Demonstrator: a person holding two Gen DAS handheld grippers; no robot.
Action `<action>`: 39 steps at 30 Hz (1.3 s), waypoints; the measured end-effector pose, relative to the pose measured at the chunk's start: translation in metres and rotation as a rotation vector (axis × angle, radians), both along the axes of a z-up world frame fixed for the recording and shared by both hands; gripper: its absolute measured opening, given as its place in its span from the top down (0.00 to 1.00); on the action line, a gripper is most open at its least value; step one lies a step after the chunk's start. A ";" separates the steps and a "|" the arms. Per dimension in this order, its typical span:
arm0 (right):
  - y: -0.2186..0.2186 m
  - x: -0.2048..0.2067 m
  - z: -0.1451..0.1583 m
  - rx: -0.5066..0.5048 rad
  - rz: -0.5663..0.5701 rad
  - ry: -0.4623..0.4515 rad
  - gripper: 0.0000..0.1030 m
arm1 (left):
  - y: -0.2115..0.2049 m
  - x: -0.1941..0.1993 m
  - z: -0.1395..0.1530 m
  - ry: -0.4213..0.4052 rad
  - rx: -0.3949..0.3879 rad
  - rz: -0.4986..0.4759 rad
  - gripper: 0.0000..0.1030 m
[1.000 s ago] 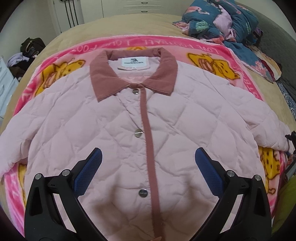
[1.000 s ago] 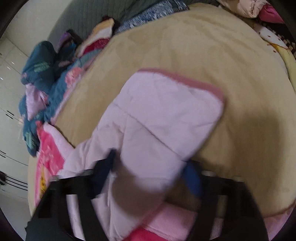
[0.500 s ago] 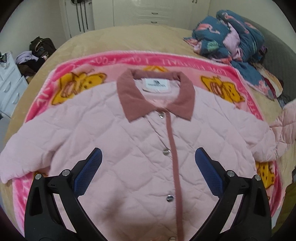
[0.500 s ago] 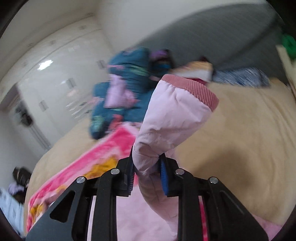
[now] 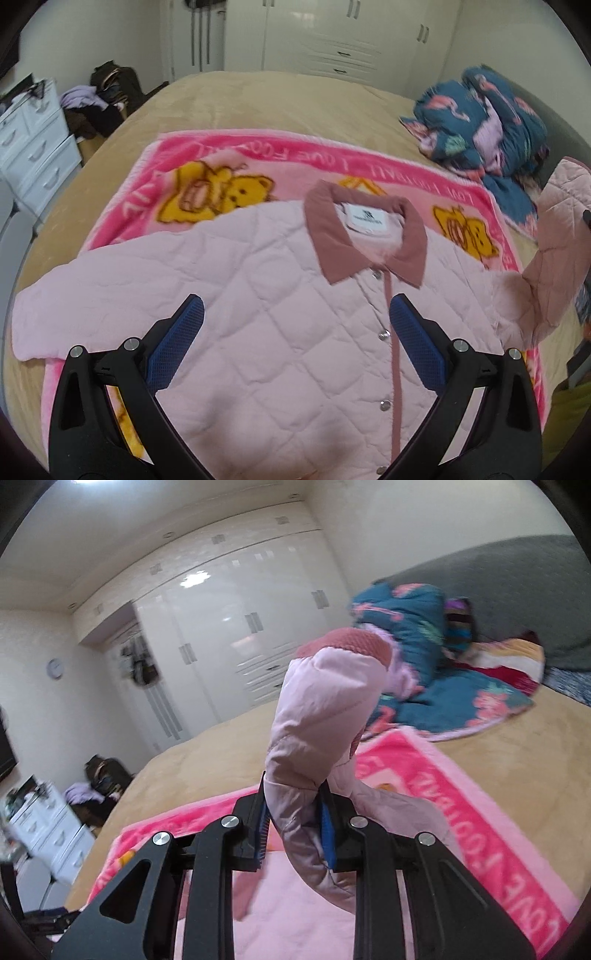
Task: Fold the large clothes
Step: 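Grasp the sleeve cuff with the right tool and lift it, then carry the sleeve across the jacket front and release it with the right tool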
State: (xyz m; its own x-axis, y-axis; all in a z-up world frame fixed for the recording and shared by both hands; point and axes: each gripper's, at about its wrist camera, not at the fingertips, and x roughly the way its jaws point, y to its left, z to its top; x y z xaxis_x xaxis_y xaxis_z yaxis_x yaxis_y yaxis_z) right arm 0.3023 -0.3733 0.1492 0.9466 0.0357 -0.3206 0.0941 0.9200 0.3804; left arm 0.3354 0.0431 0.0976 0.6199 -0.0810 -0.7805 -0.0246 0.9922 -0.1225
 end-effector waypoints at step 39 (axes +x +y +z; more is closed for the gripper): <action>0.361 0.011 -0.197 -0.290 0.693 0.407 0.33 | 0.078 -0.010 -0.060 0.049 -0.399 0.027 0.09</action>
